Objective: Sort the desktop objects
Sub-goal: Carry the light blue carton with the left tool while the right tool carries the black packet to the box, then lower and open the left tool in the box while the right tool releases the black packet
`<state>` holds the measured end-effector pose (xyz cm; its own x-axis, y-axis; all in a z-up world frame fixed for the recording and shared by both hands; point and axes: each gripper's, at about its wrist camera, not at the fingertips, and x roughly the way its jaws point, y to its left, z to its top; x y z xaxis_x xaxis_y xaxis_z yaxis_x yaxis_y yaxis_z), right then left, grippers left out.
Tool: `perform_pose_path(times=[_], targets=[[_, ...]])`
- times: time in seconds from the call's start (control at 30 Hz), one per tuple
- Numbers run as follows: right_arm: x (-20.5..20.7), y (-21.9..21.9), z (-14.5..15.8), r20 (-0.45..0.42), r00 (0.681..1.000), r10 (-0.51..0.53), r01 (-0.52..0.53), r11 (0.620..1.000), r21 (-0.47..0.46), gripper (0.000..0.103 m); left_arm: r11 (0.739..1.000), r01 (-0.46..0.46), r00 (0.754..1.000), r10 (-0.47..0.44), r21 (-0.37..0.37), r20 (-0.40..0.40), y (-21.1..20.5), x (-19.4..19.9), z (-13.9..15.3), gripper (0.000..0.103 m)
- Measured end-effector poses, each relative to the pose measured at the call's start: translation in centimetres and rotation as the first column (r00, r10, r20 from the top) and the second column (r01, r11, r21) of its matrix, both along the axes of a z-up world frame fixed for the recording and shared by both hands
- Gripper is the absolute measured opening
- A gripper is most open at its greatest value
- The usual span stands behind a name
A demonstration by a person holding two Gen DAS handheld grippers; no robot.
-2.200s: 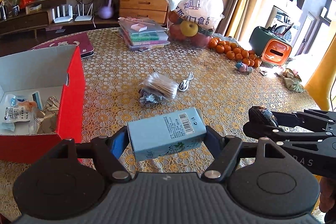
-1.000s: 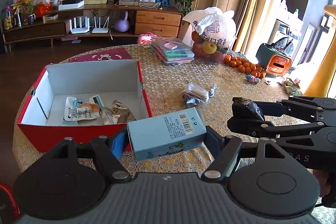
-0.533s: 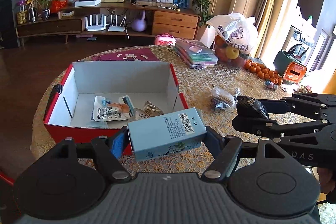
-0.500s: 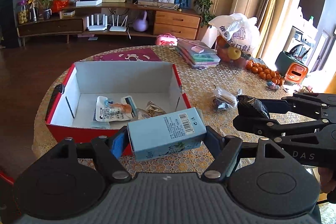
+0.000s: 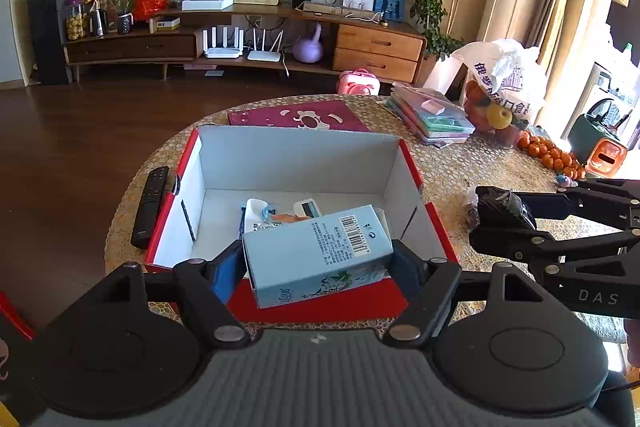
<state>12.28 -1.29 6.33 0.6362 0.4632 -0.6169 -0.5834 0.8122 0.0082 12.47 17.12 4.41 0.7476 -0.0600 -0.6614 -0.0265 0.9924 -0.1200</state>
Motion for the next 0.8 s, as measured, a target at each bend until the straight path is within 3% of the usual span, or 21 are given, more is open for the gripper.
perform_pose_path(times=[0.8], targets=[[7.4, 4.1, -3.1, -0.041, 0.998, 0.047, -0.049, 0.998, -0.043, 0.05, 0.996, -0.058, 0.995, 0.064, 0.069, -0.081, 4.0, 9.0, -3.8, 0.075]])
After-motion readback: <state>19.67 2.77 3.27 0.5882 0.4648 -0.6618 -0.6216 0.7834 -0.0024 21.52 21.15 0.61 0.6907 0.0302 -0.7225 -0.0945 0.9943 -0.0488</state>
